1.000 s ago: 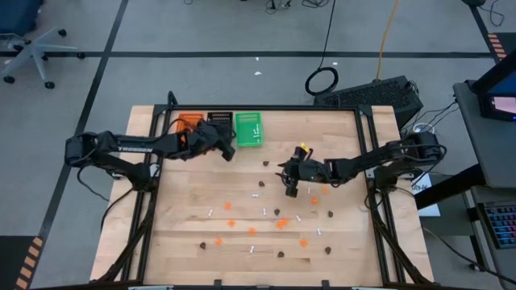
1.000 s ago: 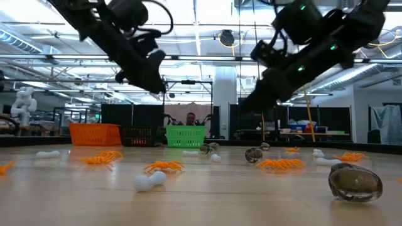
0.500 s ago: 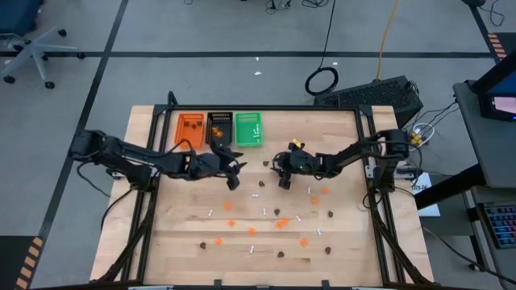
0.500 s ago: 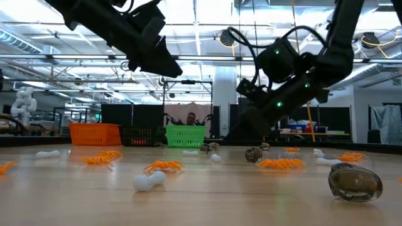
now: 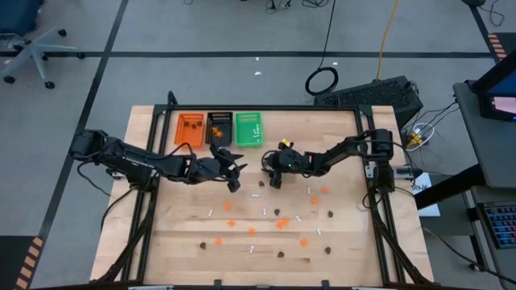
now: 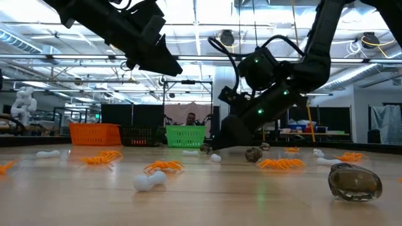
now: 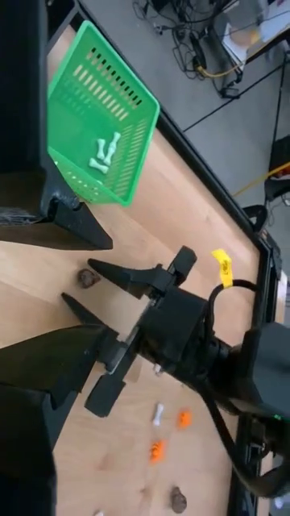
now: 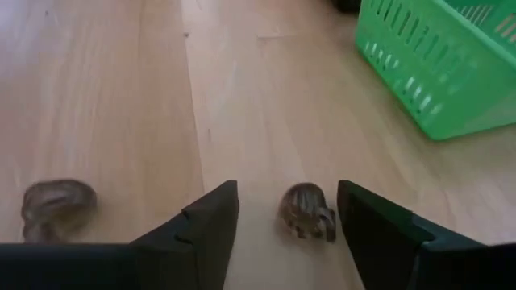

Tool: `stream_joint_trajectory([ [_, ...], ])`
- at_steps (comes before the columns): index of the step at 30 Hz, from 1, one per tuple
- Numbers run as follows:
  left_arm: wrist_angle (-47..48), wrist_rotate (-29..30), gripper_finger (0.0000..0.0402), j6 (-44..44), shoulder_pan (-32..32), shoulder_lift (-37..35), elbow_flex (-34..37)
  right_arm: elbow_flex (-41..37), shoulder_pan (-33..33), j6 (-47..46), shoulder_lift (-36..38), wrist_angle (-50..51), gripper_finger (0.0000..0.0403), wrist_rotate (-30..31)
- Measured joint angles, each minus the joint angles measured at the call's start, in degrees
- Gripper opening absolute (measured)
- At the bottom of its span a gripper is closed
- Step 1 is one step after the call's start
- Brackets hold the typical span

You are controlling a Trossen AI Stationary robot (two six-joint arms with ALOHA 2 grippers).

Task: Sort Halloween decoration
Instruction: Put the black skull toy into the orange bin

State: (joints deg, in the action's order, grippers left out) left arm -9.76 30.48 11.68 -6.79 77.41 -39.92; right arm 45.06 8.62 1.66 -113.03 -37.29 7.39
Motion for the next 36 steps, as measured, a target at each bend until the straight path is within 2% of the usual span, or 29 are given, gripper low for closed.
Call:
stream_joint_trajectory([
  [10, 1.93, 0.17, 0.016, -0.09, -0.64, 0.26, 0.0, 0.11, -0.02, -0.6, 0.26, 3.59, 0.0114, -0.31],
  [16, 1.7, 0.09, 0.016, -0.51, -1.82, 0.26, 0.0, 0.04, -0.13, -0.11, 0.26, 3.44, 0.0038, -1.12],
  [21, 1.68, 0.0, 0.016, -2.16, -2.83, 0.26, 0.0, -0.02, -0.07, 0.18, 0.15, 1.65, 0.0033, -3.76],
  [26, 1.67, -2.11, 0.016, -8.35, -3.9, 0.26, 0.0, -0.18, -0.05, -0.58, -0.14, -2.73, 0.0033, -12.3],
  [30, 1.16, -6.46, 0.016, -20.32, -5.17, 0.26, 0.0, -0.2, -0.18, -4.15, -0.1, -9.31, 0.0038, -22.43],
  [36, 1.14, -7.56, 0.016, -35.67, -7.86, 0.26, 0.02, -0.11, -0.2, -11.25, -0.06, -19.71, 0.0038, -31.24],
])
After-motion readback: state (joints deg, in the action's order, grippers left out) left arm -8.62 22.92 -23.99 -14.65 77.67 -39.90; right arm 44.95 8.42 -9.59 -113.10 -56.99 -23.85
